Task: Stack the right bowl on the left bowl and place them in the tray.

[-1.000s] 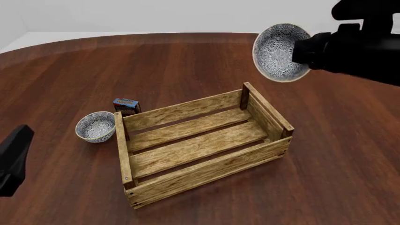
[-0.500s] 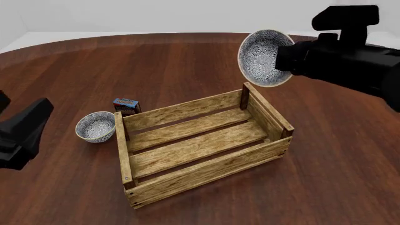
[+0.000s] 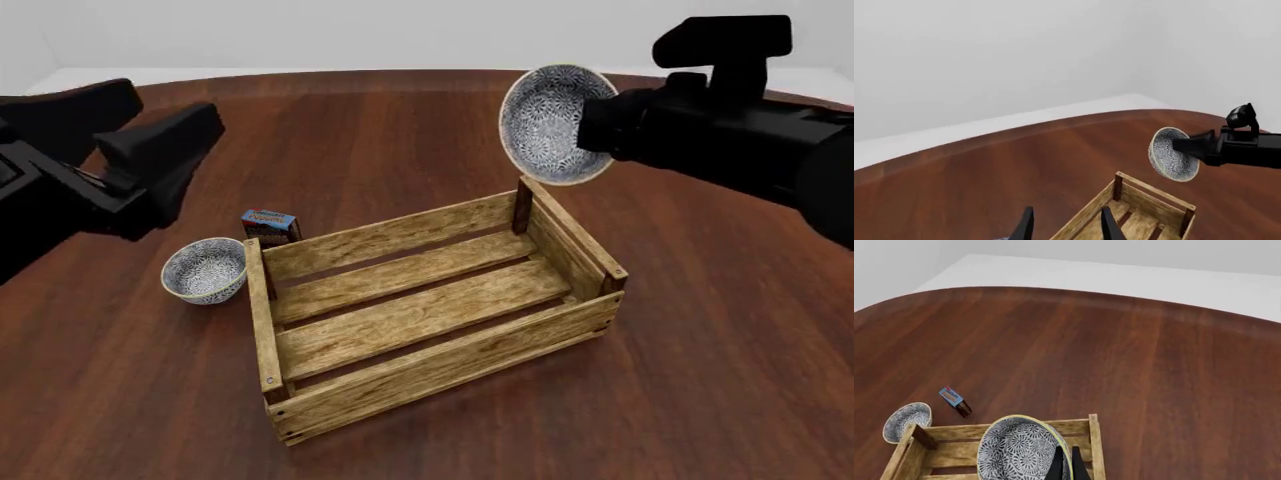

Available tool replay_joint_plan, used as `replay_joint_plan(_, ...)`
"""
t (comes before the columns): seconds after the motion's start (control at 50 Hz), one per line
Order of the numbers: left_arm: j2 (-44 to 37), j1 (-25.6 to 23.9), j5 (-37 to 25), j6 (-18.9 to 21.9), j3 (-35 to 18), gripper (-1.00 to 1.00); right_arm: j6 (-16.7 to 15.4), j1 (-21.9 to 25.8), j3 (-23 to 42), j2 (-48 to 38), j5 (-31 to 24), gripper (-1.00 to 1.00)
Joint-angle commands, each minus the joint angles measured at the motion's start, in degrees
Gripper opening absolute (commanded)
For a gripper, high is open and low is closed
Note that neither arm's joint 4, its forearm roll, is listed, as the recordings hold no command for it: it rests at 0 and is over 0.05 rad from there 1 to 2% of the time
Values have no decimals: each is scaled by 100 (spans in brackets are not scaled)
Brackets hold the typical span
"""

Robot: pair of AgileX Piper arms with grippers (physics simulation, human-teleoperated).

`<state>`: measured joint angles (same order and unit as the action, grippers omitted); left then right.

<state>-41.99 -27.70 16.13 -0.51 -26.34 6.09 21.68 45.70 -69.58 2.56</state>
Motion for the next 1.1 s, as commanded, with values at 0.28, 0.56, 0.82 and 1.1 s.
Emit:
replay_joint_plan(0.28,-1049,-1295,-65,116,-1055,100,6,8,35,-89,76,-100)
replay_joint_plan(0.56,-1638,-1602,103,88,-1389,100,-2,14,52,-195,103,-100)
replay_joint_plan(0.82,-2439,-1476,359,134,-1750,100,14,30,60,-280,134,-100)
replay_joint_plan(1.1,-3347,-1535,386,-114,-2282,100,18,88,97,-498,203,-100)
